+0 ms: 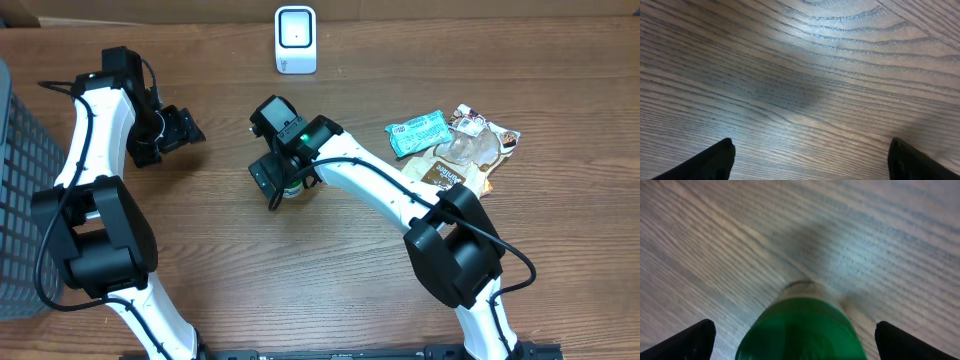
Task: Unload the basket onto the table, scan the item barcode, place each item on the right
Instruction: 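Withdraw the left gripper and lower the right gripper onto the green-lidded jar, then grasp the jar with the right gripper and lift it, then hold the jar up to the scanner with the right gripper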
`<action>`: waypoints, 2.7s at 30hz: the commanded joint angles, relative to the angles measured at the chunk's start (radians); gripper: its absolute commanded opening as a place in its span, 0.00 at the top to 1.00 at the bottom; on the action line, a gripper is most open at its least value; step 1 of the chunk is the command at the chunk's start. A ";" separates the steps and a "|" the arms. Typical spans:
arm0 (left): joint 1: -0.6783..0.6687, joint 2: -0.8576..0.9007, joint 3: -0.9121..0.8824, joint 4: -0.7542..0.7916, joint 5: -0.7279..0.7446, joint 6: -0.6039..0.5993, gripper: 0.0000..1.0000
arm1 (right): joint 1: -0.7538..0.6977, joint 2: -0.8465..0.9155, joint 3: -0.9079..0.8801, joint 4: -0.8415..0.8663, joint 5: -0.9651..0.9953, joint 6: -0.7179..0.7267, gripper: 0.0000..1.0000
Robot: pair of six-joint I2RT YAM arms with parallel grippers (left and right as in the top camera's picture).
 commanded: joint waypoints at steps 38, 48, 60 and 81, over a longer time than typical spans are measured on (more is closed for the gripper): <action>-0.004 -0.006 0.005 0.037 0.008 -0.005 0.00 | -0.362 -0.158 0.158 -0.185 -1.029 -0.272 0.53; -0.004 -0.006 0.005 0.037 0.008 -0.005 0.01 | -0.468 -0.163 0.158 -0.150 -1.384 -0.323 0.53; -0.004 -0.006 0.005 0.037 0.008 -0.005 0.01 | -0.459 -0.163 0.158 -0.110 -1.251 -0.318 0.53; -0.004 -0.006 0.005 0.037 0.008 -0.005 0.00 | -0.249 -0.021 0.155 0.543 0.097 -0.895 0.57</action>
